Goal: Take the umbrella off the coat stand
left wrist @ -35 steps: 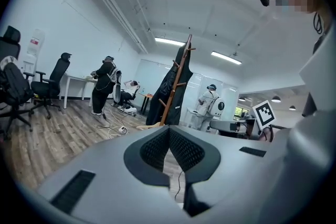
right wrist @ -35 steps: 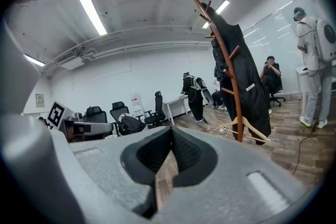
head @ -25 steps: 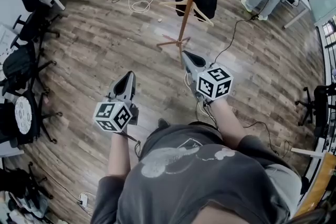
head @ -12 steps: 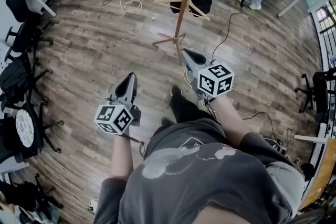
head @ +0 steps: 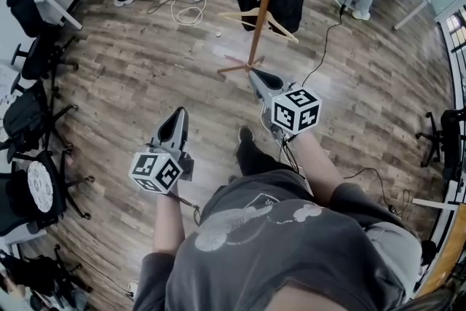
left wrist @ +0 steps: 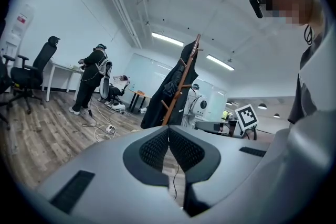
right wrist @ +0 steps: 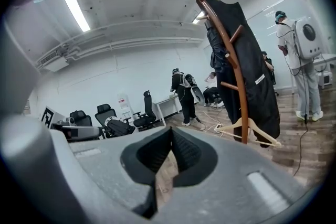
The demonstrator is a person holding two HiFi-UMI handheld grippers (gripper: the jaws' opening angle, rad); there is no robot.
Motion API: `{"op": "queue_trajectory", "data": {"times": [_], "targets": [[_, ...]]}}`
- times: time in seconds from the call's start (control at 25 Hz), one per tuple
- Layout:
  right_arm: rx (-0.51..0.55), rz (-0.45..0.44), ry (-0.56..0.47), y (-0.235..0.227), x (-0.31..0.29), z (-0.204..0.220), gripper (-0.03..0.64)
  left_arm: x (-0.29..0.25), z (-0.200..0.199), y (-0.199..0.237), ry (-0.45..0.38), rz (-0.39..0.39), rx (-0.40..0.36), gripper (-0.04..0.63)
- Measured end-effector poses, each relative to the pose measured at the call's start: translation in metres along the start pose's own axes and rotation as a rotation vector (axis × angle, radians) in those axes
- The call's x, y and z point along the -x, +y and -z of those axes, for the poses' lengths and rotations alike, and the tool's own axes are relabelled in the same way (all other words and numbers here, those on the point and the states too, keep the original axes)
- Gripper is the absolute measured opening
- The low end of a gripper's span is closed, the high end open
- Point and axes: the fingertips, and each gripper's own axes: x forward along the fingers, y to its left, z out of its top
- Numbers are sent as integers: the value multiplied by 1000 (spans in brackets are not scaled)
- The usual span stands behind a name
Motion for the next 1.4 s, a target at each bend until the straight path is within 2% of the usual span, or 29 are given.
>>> {"op": "queue_trajectory", "data": {"times": [0.2,0.48,0.8,1.16,1.4], "targets": [[-17,23,-15,-50,-31,-23,-2,-58,-18,15,-1,29,-5,8],[-24,66,-52,-120,-57,-63,-2,-143,-46,20,18,78,-70,8],[-19,78,-73,-173,-70,-92,-2,-210,-72,14,19,97,-65,8],[-14,121,-126,-232,-64,-123,-2,-275,-115,-1,-4,152,-108,8],[-13,132,-142,-250,-67,-137,-2,-308,-148,-11,-19,182,-142,14]]}}
